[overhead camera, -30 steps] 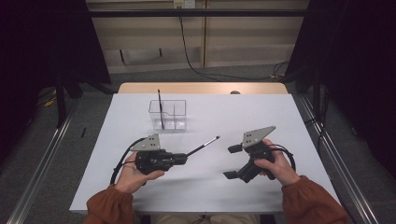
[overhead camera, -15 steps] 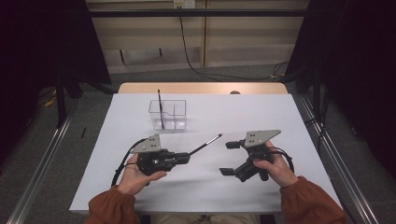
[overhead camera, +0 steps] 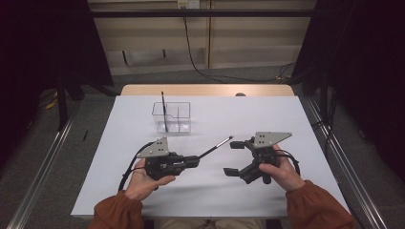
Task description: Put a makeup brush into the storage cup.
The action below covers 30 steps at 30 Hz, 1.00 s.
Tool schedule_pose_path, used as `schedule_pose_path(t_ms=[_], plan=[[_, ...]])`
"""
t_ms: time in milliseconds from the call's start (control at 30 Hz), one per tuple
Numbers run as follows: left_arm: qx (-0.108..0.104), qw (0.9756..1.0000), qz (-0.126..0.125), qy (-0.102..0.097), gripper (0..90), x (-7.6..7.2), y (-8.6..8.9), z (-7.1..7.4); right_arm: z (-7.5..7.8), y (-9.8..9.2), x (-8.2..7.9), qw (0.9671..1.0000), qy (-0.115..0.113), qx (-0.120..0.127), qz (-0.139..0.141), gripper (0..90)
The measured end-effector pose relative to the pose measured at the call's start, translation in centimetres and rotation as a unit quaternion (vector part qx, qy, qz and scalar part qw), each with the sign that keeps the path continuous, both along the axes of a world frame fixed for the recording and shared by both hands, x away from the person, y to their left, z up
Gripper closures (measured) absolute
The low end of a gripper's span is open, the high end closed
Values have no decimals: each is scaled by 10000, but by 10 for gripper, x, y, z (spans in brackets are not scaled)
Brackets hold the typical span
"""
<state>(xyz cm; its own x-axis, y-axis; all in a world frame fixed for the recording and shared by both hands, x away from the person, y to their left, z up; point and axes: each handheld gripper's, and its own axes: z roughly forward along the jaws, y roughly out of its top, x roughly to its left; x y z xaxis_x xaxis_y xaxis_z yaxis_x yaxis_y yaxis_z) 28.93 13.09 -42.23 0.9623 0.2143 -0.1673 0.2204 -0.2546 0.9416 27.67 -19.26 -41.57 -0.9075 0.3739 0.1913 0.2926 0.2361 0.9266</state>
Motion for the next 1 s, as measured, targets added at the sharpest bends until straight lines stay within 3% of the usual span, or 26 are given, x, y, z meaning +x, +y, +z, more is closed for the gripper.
schedule_pose_path(t_ms=[100, 233, 333, 533, 667, 1000], plan=[[44, 10000, -40, -3, 841, 0, -2, -1, 2, 1, 0, 9998, 8, 186, 88, 8], [41, 9999, -104, 0, 840, -1, -6, -3, 4, 2, 1, 9997, 67, 219, -91, 30], [33, 9999, -119, -6, 841, -3, -7, -2, 4, 1, 2, 9996, 67, 253, -102, 159], [62, 9998, -190, -1, 841, -4, -11, -5, 6, 0, 3, 9993, 54, 353, -85, 310], [76, 9996, -259, 7, 840, -3, -13, -7, 6, 0, 4, 9992, 59, 383, 25, 470], [113, 9995, -288, -9, 840, -2, -16, -9, 5, -2, 7, 9983, 197, 530, 163, 695]])
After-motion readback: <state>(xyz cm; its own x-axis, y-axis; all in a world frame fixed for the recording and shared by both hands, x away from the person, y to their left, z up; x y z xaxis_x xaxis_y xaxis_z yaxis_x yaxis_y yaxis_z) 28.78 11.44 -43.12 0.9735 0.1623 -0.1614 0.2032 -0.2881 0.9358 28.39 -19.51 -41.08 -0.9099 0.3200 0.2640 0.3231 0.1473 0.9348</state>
